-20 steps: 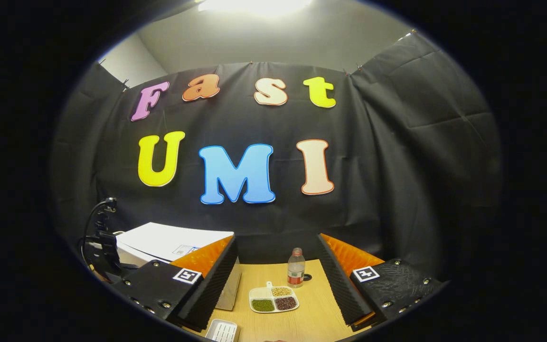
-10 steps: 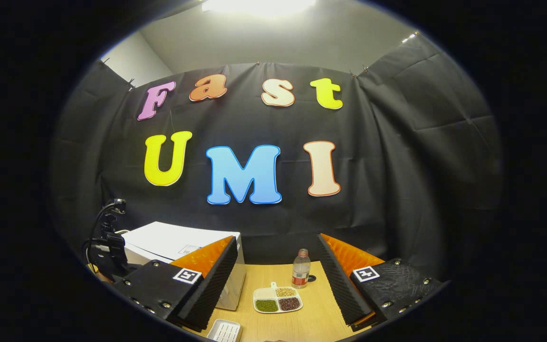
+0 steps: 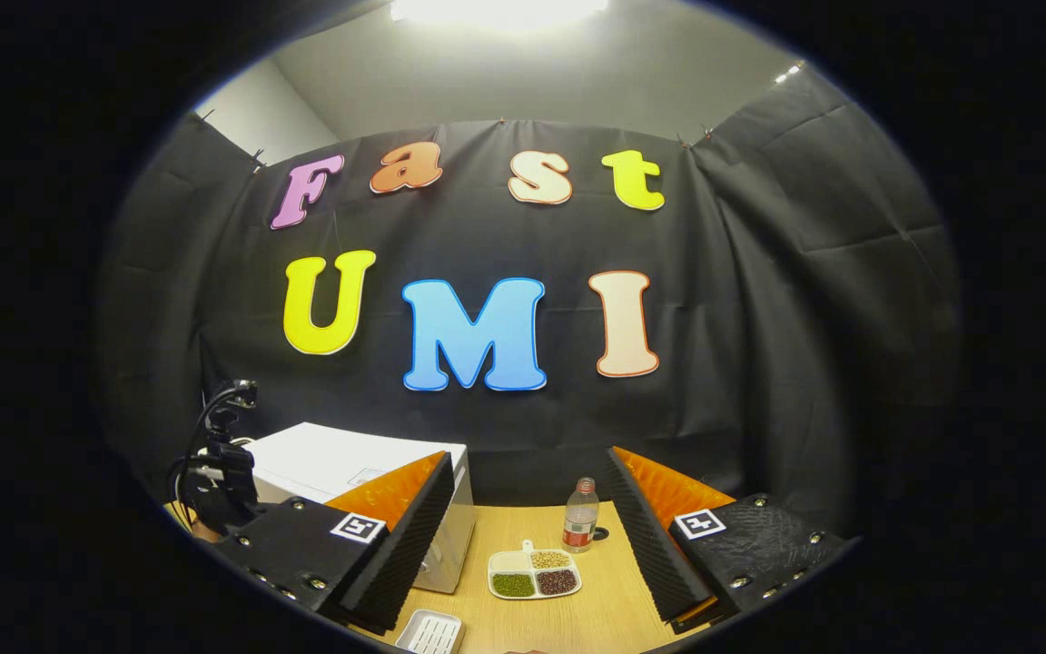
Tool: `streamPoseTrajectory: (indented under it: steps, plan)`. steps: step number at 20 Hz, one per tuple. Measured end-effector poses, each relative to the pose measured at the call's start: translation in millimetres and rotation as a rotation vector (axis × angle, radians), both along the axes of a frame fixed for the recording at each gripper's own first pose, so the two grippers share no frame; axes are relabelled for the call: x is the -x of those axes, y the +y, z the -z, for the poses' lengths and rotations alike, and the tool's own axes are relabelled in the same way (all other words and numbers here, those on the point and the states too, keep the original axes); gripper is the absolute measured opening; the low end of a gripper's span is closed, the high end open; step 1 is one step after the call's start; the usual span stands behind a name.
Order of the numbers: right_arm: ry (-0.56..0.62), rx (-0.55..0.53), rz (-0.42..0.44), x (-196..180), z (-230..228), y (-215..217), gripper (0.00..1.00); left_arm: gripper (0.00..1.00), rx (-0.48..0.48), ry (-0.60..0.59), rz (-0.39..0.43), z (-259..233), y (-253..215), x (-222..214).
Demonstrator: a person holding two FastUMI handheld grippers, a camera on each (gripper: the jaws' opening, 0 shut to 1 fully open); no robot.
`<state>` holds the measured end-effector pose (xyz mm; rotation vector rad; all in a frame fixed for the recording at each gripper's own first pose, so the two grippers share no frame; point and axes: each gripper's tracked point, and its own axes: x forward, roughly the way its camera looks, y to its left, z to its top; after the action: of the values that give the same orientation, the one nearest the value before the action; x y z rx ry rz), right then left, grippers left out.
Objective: Open the microwave oven with the left hand, put the food in, and close the microwave oven.
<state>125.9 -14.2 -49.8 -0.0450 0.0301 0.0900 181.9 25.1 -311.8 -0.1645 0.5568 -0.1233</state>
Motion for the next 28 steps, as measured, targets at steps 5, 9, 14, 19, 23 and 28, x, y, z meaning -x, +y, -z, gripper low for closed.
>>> streamPoseTrajectory:
  steps: [5, 9, 14, 19, 23, 28]
  plan:
    - [-0.010, -0.005, 0.005, 1.8, -9.0, 4.0, 1.00, 0.07, -0.046, -0.079, -0.036, -41.0, 17.4, -2.8]
    - [-0.020, -0.014, -0.029, 4.1, -21.9, 26.9, 1.00, 0.07, -0.077, -0.234, -0.104, -129.1, 53.3, 9.9]
    - [-0.047, -0.014, -0.065, 7.8, -39.2, 58.5, 0.99, 0.96, -0.124, -0.450, -0.178, -246.5, 96.4, 54.2]
    - [-0.062, -0.023, -0.083, 17.1, -57.8, 89.0, 1.00, 0.96, -0.154, -0.529, -0.210, -308.6, 129.8, 90.2]
    - [-0.086, -0.020, -0.077, 23.0, -73.0, 108.8, 1.00, 0.97, -0.096, -0.570, -0.206, -330.8, 146.8, 106.4]
    - [-0.090, -0.019, -0.069, 35.5, -78.3, 131.3, 1.00, 0.96, -0.159, -0.581, -0.219, -339.1, 179.5, 121.7]
